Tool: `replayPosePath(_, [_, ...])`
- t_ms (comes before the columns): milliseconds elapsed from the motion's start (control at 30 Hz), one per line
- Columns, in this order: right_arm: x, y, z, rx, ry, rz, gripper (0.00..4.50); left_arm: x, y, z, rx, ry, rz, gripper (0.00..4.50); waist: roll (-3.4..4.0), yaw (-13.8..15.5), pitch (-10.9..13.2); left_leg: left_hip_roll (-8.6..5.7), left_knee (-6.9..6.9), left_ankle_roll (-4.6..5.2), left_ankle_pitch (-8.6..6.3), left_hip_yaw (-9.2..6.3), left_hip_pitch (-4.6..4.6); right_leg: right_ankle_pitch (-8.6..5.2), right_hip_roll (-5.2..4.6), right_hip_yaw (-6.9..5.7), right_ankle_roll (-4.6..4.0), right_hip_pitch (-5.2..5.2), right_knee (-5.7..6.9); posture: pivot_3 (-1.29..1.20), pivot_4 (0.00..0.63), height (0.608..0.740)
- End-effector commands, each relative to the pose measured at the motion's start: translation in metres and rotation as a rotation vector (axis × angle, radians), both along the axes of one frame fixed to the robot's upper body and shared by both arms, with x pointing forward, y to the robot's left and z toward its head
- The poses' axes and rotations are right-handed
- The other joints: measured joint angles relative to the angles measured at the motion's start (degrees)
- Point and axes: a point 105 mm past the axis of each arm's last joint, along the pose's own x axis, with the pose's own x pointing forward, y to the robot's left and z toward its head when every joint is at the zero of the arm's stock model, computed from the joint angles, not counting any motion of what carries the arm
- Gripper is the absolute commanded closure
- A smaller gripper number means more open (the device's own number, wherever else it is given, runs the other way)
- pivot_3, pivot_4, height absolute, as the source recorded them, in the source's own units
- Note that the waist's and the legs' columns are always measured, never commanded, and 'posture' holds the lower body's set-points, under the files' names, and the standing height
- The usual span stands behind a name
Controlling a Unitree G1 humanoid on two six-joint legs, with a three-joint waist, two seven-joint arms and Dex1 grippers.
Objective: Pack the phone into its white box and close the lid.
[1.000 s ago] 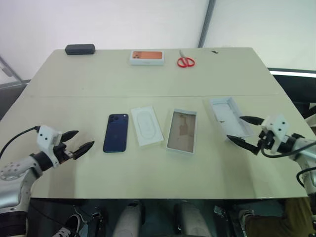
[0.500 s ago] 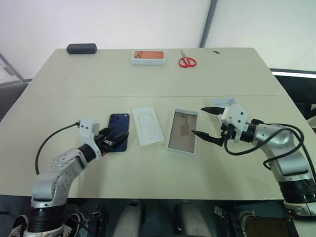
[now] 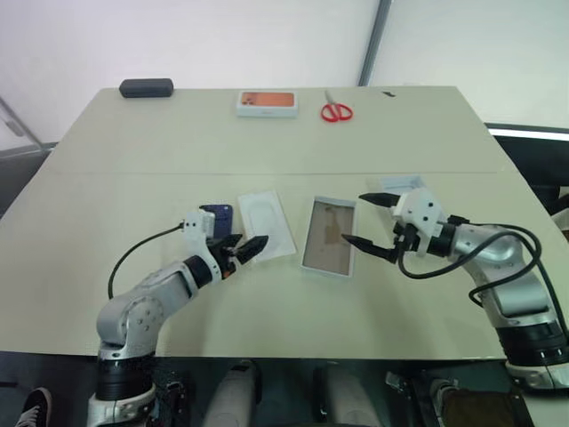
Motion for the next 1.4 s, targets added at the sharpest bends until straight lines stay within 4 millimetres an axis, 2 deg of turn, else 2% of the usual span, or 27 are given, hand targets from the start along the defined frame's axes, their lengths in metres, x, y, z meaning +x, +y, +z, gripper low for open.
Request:
replayPosePath(33, [-0.001,0.005,0.01,0.002,-0.046,0.011,0.02,-0.001,-0.003,-0.002,0.005,0.034,-0.014,0.07,0.0,0.0,0.0,0.0,0.0,0.0,0.0,0.0,0.0,0.0,0.02,0.0,0.0,0.0,0.0,0.0,0.15,0.74])
replayPosePath(167, [-0.002,0.003,0.009,0.006,-0.046,0.001,0.02,-0.005,-0.004,-0.009,-0.031,0.094,-0.023,0.07,0.0,0.0,0.0,0.01,0.01,0.0,0.0,-0.01,0.0,0.0,0.04,0.01,0.0,0.01,0.0,0.0,0.15,0.74])
replayPosePath(267, [-0.002,0.003,0.009,0.01,-0.046,-0.004,0.02,-0.001,-0.005,-0.003,-0.096,0.102,-0.004,0.07,0.0,0.1,0.0,0.02,0.0,0.0,0.0,-0.01,0.0,0.0,0.04,0.01,0.0,0.01,0.0,0.0,0.15,0.74])
replayPosePath(433, [-0.002,0.004,0.009,0.016,-0.047,-0.007,0.02,0.003,-0.001,0.009,-0.107,0.077,0.011,0.07,-0.01,0.1,0.0,0.01,0.01,-0.01,0.0,-0.01,0.0,0.0,0.04,0.02,0.0,0.0,0.0,0.0,0.15,0.74])
replayPosePath(733, [-0.001,0.004,0.008,0.019,-0.046,-0.01,0.02,-0.002,0.008,0.008,-0.132,0.098,0.032,0.07,-0.01,0.1,0.0,0.01,0.0,-0.01,0.0,-0.01,0.0,0.0,0.04,0.02,0.0,0.0,0.0,0.0,0.15,0.74])
replayPosePath(1033, [0.0,0.008,0.012,0.023,-0.057,-0.002,0.02,0.009,-0.011,-0.003,-0.227,0.181,0.05,0.07,-0.02,0.2,0.0,-0.02,0.01,-0.01,0.0,0.0,-0.01,0.0,0.04,0.01,0.0,0.01,-0.01,0.0,0.15,0.74])
replayPosePath(1333, [0.0,0.008,0.011,0.024,-0.059,-0.011,0.02,0.016,-0.022,-0.002,-0.283,0.211,0.041,0.07,-0.02,0.2,0.0,-0.05,0.02,-0.02,0.01,0.03,-0.01,0.01,0.04,0.01,0.01,0.03,-0.01,0.0,0.15,0.74])
replayPosePath(1400, [0.001,0.008,0.012,0.025,-0.061,-0.014,0.0,0.017,-0.023,-0.001,-0.296,0.21,0.035,0.61,-0.03,0.2,0.0,-0.05,0.03,-0.02,0.01,0.02,-0.01,0.01,0.04,0.01,0.02,0.03,-0.01,0.0,0.15,0.74])
